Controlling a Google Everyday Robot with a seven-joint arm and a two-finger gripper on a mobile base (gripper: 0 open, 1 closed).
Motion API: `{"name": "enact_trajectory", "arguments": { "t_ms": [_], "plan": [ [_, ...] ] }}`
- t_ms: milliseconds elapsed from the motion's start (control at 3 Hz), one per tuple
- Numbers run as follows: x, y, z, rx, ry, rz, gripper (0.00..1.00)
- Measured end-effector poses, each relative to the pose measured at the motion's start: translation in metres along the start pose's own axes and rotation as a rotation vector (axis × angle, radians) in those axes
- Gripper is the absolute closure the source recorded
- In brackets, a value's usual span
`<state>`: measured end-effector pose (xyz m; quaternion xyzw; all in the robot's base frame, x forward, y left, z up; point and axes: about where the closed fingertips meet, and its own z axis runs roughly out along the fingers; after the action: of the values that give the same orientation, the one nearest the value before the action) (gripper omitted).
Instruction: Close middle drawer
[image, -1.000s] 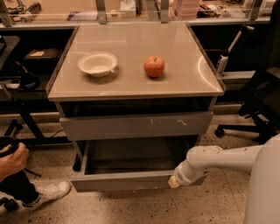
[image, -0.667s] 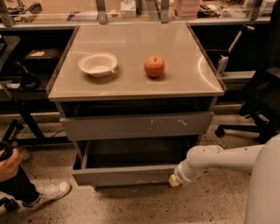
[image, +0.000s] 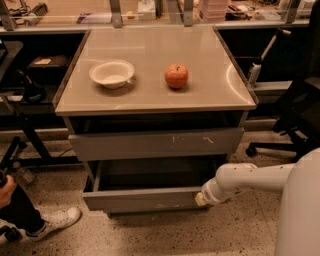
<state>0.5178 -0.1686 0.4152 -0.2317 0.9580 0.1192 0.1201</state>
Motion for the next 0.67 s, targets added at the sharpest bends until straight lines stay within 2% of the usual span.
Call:
{"name": "enact_trajectory", "arguments": {
  "t_ms": [333, 667],
  "plan": [
    [-0.011, -0.0052, 0.0063, -0.025, -0.056, 0.087, 1.0],
    [-0.0192, -0.0084, 0.0081, -0.036, -0.095, 0.134, 1.0]
  ]
}}
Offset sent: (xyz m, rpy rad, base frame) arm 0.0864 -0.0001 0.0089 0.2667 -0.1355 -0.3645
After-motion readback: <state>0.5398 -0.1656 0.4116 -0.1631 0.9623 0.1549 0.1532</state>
